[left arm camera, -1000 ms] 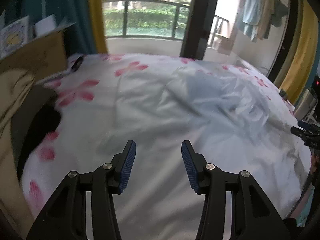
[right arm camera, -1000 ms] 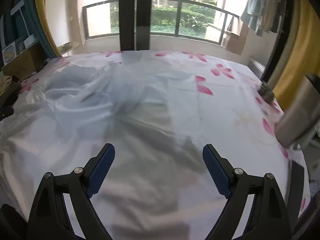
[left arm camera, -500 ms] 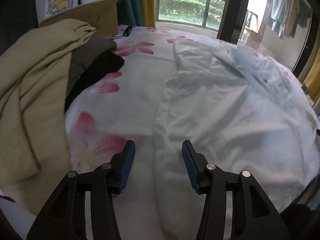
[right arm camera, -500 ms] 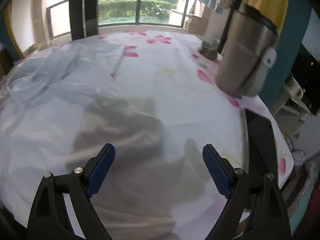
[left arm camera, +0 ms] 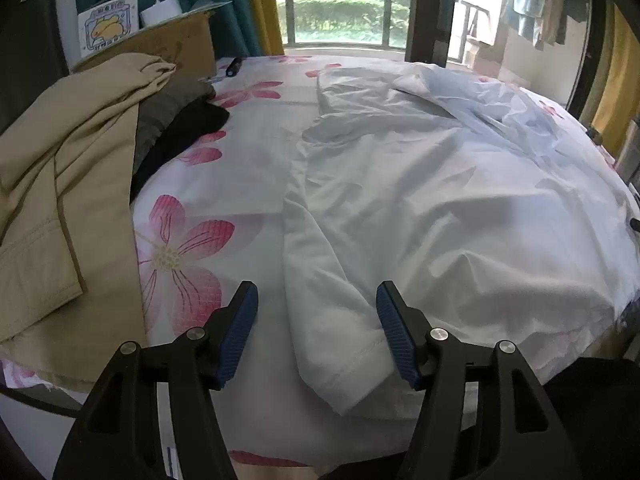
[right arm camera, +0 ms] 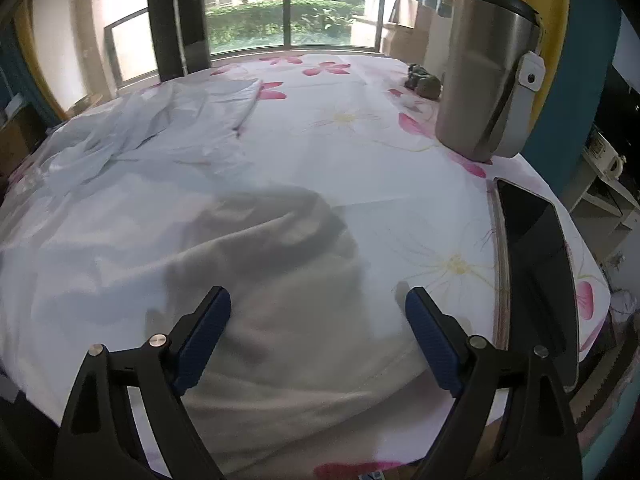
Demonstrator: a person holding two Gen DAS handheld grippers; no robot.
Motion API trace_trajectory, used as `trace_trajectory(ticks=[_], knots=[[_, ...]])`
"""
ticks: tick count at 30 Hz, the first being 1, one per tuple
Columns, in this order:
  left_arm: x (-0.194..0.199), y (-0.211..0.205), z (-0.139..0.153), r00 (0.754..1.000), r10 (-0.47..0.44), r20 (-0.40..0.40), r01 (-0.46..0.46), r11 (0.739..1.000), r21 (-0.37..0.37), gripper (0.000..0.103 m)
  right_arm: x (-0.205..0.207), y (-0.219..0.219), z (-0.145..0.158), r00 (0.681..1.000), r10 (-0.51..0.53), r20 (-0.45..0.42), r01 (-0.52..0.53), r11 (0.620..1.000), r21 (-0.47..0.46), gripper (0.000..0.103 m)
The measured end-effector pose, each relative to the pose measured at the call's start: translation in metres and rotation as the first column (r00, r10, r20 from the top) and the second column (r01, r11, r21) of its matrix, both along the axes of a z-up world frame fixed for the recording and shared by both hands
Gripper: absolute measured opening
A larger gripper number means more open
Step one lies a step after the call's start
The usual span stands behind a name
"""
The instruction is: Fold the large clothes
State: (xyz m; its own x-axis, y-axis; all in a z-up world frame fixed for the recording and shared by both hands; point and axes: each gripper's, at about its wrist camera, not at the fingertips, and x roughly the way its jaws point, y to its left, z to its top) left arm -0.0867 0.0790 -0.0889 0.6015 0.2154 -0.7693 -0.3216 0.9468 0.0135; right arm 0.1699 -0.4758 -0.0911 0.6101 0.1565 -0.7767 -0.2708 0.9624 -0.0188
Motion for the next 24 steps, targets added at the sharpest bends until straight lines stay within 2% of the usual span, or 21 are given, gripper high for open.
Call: trace_trajectory(ticks=[2, 4, 6, 7, 9, 10, 11, 13, 17, 18, 19, 20, 21, 24], knots=[[-0.001, -0.001, -0.001, 1.0, -0.003, 0.012, 0.003, 1.0, 0.008, 0.065, -0.006, 0.001, 0.0, 1.0, 0.004, 0.015, -0.004, 1.0, 0.004, 0.082], [-0.001, -0.002, -0.001, 1.0, 0.008, 0.014, -0.008, 1.0, 0.012, 0.065, -0.01, 0.003, 0.001, 1.0, 0.009, 0.027, -0.009, 1.0, 0.007, 0.074], [-0.001, -0.003, -0.001, 1.0, 0.007, 0.015, -0.007, 1.0, 0.018, 0.065, -0.014, 0.007, 0.002, 0.999, 0.027, 0.029, -0.028, 1.0, 0.01, 0.06], [-0.002, -0.003, -0.001, 1.0, 0.004, 0.016, -0.005, 1.0, 0.018, 0.062, -0.016, 0.009, 0.003, 0.999, 0.035, 0.029, -0.036, 0.999, 0.008, 0.058], [-0.002, -0.006, 0.001, 1.0, -0.017, 0.022, 0.017, 1.0, 0.012, 0.039, -0.019, 0.009, 0.003, 0.998, 0.045, 0.031, -0.046, 0.999, 0.011, 0.054], [-0.002, -0.008, 0.002, 1.0, -0.021, 0.019, 0.02, 1.0, 0.014, 0.015, -0.02, 0.009, 0.003, 0.998, 0.05, 0.034, -0.051, 0.999, 0.013, 0.052], [-0.001, -0.008, 0.002, 1.0, -0.021, 0.017, 0.021, 1.0, 0.013, 0.008, -0.023, 0.011, 0.002, 0.998, 0.051, 0.04, -0.052, 0.999, 0.016, 0.048], [-0.001, -0.01, 0.002, 0.999, -0.027, 0.02, 0.027, 1.0, 0.004, 0.005, -0.027, 0.015, 0.003, 0.996, 0.07, 0.047, -0.07, 0.997, 0.012, 0.04], [-0.003, -0.006, 0.005, 0.999, -0.023, 0.038, 0.024, 0.999, -0.033, 0.004, -0.033, 0.015, 0.002, 0.996, 0.063, 0.069, -0.066, 0.997, 0.036, 0.038], [-0.004, -0.005, 0.007, 0.999, -0.021, 0.048, 0.023, 0.999, -0.037, 0.004, -0.035, 0.016, 0.002, 0.995, 0.072, 0.072, -0.074, 0.997, 0.033, 0.035], [-0.005, -0.004, 0.011, 0.998, -0.018, 0.059, 0.021, 0.999, -0.037, 0.004, -0.036, 0.017, 0.003, 0.995, 0.08, 0.06, -0.083, 0.996, 0.043, 0.029], [-0.005, -0.003, 0.016, 0.997, -0.015, 0.07, 0.017, 0.999, -0.032, 0.004, -0.036, 0.017, 0.004, 0.995, 0.085, 0.052, -0.087, 0.995, 0.05, 0.015], [-0.005, -0.002, 0.02, 0.997, -0.013, 0.081, 0.015, 1.0, -0.026, 0.004, -0.035, 0.019, 0.005, 0.995, 0.094, 0.037, -0.096, 0.994, 0.055, 0.005], [-0.003, 0.002, 0.032, 0.993, -0.002, 0.12, 0.004, 1.0, -0.019, 0.004, -0.031, 0.024, 0.007, 0.993, 0.116, 0.004, -0.116, 0.991, 0.07, 0.005]])
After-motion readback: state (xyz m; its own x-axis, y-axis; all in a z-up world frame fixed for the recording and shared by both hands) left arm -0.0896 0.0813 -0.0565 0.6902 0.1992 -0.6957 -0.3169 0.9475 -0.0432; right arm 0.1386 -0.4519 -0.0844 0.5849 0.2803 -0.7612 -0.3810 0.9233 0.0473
